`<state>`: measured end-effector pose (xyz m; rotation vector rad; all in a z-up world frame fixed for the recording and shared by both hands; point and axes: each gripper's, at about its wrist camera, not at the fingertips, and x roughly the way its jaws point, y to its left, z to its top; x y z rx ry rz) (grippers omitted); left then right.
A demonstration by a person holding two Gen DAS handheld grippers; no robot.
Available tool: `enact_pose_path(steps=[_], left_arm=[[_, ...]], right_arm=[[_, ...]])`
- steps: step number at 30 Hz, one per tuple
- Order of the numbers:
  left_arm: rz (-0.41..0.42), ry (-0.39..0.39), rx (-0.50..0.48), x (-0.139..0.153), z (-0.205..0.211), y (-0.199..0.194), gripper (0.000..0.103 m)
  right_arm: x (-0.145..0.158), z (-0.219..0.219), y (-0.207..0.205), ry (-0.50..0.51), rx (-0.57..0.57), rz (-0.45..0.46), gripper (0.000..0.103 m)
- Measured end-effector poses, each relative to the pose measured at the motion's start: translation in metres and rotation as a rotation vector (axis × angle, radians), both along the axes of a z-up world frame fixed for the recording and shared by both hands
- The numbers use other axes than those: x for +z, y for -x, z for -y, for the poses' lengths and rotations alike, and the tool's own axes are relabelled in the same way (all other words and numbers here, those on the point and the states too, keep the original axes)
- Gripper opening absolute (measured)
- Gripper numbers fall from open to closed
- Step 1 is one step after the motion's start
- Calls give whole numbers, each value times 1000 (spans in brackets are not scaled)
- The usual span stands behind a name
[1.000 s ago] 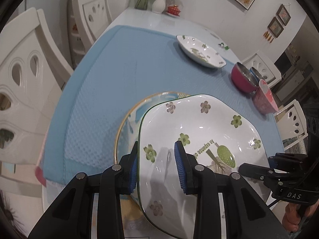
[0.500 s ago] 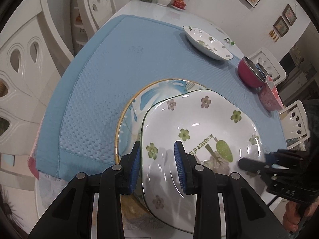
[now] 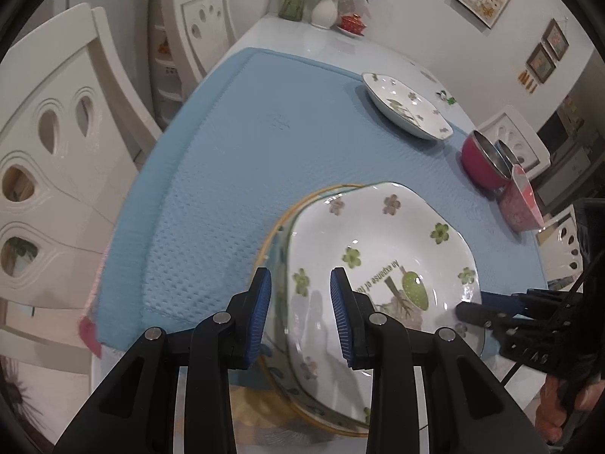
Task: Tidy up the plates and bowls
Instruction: 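Open both grippers and release the stacked green-leaf plate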
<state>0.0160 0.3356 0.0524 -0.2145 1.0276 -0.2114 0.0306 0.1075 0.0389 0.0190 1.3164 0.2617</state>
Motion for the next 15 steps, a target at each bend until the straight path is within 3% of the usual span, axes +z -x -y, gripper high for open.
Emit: enact_pose_path(steps=[8,15], left_arm=[[32,22,49,15,-19,-3,28],[66,33,35,31,-17,-8,29]], right_arm=[[11,19,2,-50,-51,9,28],[34,32,6,-108,-78,58,28]])
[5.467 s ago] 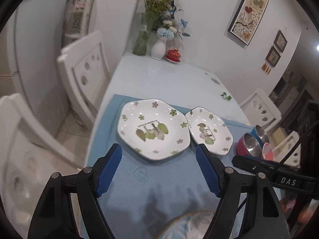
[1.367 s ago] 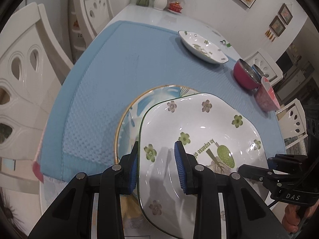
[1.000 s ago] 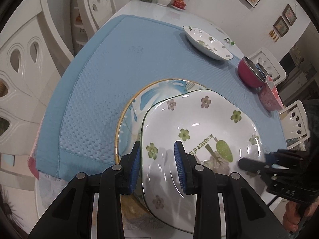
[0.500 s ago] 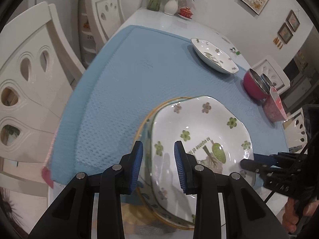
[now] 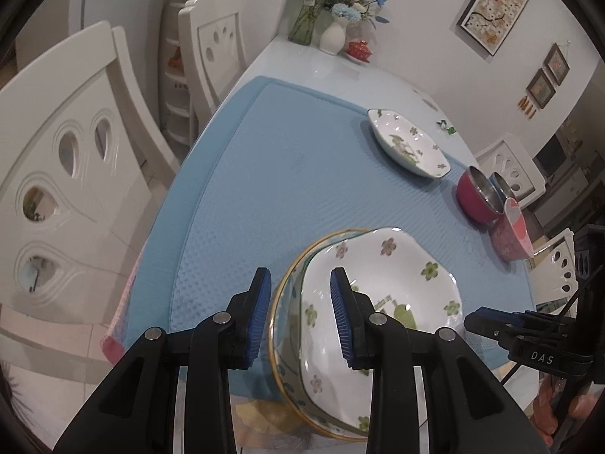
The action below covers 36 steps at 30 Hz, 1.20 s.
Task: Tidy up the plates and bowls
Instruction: 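Open both grippers and release the stacked green-leaf plate, then move both grippers toward the second green-leaf octagonal plate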
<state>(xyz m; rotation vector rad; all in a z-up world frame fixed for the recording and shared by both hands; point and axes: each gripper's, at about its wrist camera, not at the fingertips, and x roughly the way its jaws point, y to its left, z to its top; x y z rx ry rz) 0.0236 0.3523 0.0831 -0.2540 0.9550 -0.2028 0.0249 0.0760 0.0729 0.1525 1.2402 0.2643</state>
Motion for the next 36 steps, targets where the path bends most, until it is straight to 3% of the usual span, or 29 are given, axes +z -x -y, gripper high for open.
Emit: enact_pose_path(steps=[17,24,28,36], left_arm=[[78,15,-61,37,16,-24,31],[94,15,-77,45,23,-43,31],[88,14,-76,44,27,-54,39],[58,31,-70,38,30,-92,43]], right_arm=[[21,16,-18,-77,-86,21,31],[22,31,-34,-111,-151,28,50],[21,39,-46,-118,-174,26,51],[24,57,-85,-116,-195,42,51]])
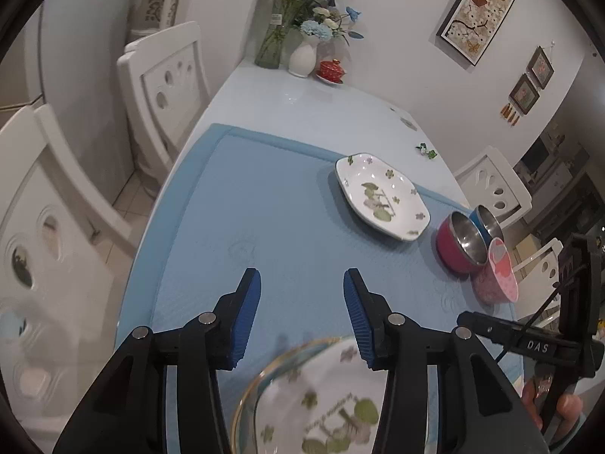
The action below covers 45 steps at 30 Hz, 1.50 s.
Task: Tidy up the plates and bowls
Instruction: 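Move both grippers toward the second green-leaf octagonal plate, then close both grippers on the rim of the second green-leaf plate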
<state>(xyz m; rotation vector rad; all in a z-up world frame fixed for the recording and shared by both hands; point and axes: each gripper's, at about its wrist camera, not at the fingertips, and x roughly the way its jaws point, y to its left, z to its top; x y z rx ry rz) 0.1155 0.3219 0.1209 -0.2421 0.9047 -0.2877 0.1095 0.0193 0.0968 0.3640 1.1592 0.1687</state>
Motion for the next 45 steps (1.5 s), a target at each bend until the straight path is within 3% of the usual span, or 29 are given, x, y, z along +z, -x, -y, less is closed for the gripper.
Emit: enact_pose_path(steps=[3,6,10,14,18,24,28,36,39,45], left_arm=[[9,7,-22,3,9,-24,48],[7,28,-53,3,22,-49,69],[9,52,-122,1,48,-80,68],[4,10,-162,-6,78,-107,68],[-53,12,-166,-25,96,-138,68],[-192,61,-132,-67,102,-177,61],[-227,51,-150,-84,107,-188,41],[-260,44,-162,-101,117,-197,38],[-267,44,-169,-103,121,-199,38],[-259,54,-199,-102,126,-201,32]], right_arm=[[8,9,-28,22,-3,30,51],[15,21,-63,45,-13,50,52],[18,35,-107,100,-29,58,52],[19,50,-145,128,-51,55,52],[5,59,-185,144,-42,-10,68],[-35,74,-236,145,-93,-169,68],[-57,81,-258,153,-105,-239,66],[-76,75,-274,171,-47,-277,44],[-81,72,-274,165,-21,-286,41],[-75,52,-266,277,67,-241,41]])
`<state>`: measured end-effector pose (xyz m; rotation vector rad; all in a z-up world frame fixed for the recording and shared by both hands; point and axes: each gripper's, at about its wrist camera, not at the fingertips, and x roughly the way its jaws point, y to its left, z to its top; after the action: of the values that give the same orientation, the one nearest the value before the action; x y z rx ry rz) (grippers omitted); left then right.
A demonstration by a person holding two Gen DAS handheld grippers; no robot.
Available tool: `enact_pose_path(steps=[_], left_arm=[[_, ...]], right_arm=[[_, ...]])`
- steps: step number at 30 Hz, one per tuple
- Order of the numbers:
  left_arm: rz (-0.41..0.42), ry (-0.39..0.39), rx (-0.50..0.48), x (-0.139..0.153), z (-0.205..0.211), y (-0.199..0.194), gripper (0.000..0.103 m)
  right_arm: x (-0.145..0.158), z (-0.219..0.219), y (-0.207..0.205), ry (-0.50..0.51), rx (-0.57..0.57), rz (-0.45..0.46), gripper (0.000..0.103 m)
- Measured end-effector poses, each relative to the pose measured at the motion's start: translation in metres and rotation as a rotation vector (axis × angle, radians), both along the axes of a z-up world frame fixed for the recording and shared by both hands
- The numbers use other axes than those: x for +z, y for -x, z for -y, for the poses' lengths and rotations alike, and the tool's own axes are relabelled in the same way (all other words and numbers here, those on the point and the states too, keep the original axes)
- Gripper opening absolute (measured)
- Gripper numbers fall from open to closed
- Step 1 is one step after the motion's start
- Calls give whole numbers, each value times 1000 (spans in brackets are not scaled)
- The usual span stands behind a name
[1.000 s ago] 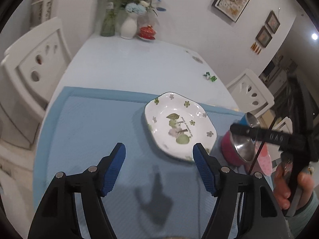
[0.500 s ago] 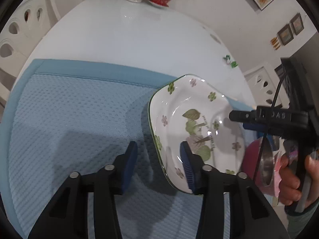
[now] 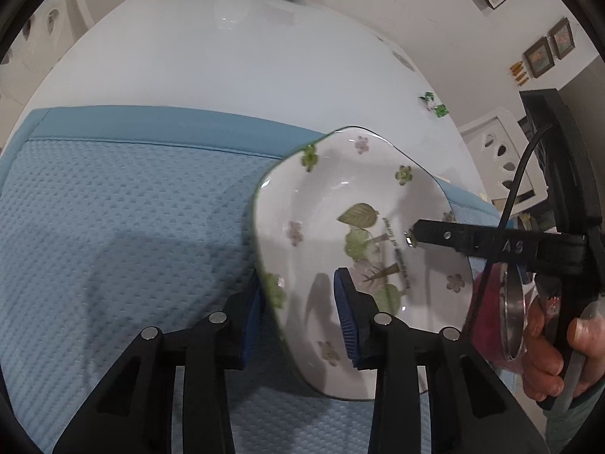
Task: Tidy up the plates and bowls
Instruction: 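Close both grippers on the rim of the second green-leaf plate, then lift the second green-leaf plate with both grippers toward the stack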
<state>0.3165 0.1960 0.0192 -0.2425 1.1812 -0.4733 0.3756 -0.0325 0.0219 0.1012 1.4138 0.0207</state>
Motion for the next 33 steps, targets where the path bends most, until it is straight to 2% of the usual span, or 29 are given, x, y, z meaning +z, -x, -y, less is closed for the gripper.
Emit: enact_pose_path(steps=[3,6,11,15,18,20,23,28,31,33], left_arm=[[31,-71,14,3,-4,7,32],[20,-46,30,6,-23,15,32],[48,-116,77,10,-55,42,32],[28,-115,103,8,-84,59,32],[26,-102,98,5,-90,65,32],[17,-84,88,1,-85,63,32],[36,-86,81,-5,-78,62,32],[48,-51,102,-5,-77,60,32],[94,-140,95,1,-65,64,32],[143,-166,79,9,-61,69,32]], right_arm=[[2,-12,9,-1,46,-3,41],[1,-18,22,-33,47,-19,41],[5,-39,52,-161,67,-33,40],[6,-55,78,-224,117,13,40],[6,-51,91,-282,113,61,40],[8,-40,95,-323,102,90,40],[-5,-31,102,-381,100,80,39],[-8,-41,116,-336,142,171,33],[-5,-50,117,-263,181,204,33],[0,-48,120,-243,200,233,33]])
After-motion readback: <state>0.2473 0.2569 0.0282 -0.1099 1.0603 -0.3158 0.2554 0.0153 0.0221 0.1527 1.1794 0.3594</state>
